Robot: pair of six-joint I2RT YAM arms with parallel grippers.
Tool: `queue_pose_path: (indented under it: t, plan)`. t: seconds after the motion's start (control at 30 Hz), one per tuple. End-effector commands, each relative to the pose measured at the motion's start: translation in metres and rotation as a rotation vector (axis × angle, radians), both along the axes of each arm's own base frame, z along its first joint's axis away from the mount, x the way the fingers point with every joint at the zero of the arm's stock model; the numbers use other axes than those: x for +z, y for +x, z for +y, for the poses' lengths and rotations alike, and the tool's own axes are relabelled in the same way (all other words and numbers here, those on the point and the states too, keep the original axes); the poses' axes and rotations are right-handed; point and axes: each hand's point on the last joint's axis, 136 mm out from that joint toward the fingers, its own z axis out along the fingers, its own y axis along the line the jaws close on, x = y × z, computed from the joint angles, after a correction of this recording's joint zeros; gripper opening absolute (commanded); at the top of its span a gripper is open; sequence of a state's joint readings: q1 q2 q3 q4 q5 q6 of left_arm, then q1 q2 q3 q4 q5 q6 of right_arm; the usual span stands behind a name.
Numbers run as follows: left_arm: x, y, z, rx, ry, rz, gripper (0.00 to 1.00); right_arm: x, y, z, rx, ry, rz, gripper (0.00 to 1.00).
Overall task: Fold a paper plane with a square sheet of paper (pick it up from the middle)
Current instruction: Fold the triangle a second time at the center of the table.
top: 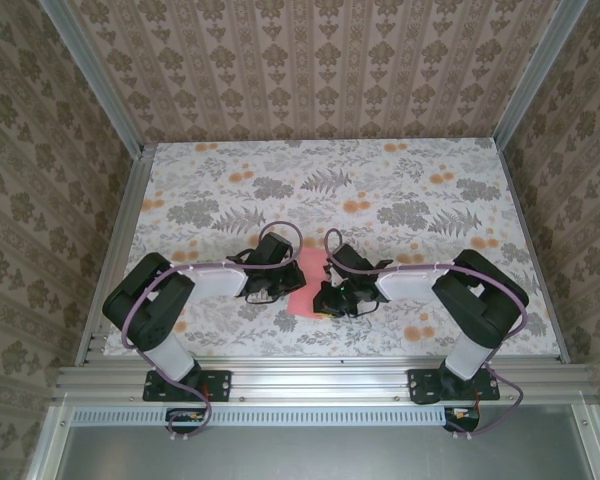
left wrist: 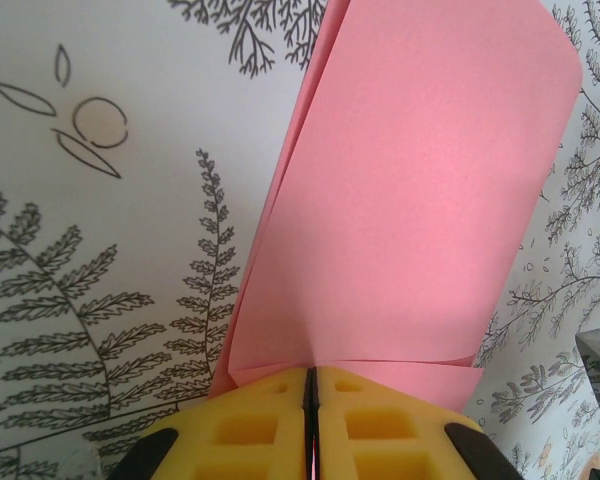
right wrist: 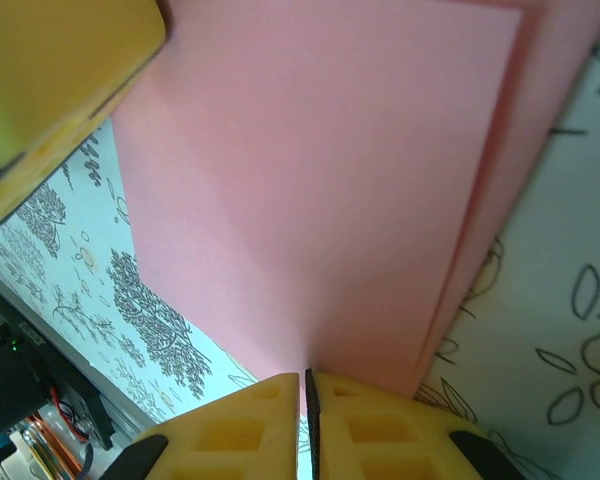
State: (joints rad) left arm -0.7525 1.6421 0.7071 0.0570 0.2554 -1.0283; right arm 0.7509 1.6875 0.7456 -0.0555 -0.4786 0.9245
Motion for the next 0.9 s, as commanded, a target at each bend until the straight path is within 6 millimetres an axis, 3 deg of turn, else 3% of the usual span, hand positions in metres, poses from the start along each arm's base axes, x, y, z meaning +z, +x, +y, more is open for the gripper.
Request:
queue_pose_path:
  t: [0.0,0.5,0.87]
  plan:
    - [-0.029,-0.015,0.023,0.016,0.117,0.076,0.11,-0.009,-0.016,-0.012,-0.015,-0.046,0.067,0.14]
    - [-0.028,-0.015,0.023,0.013,0.122,0.077,0.11,-0.007,-0.026,-0.019,0.002,-0.050,0.076,0.15]
    - [-0.028,-0.016,0.022,0.008,0.122,0.080,0.10,-0.027,-0.039,-0.040,-0.001,-0.134,0.104,0.15]
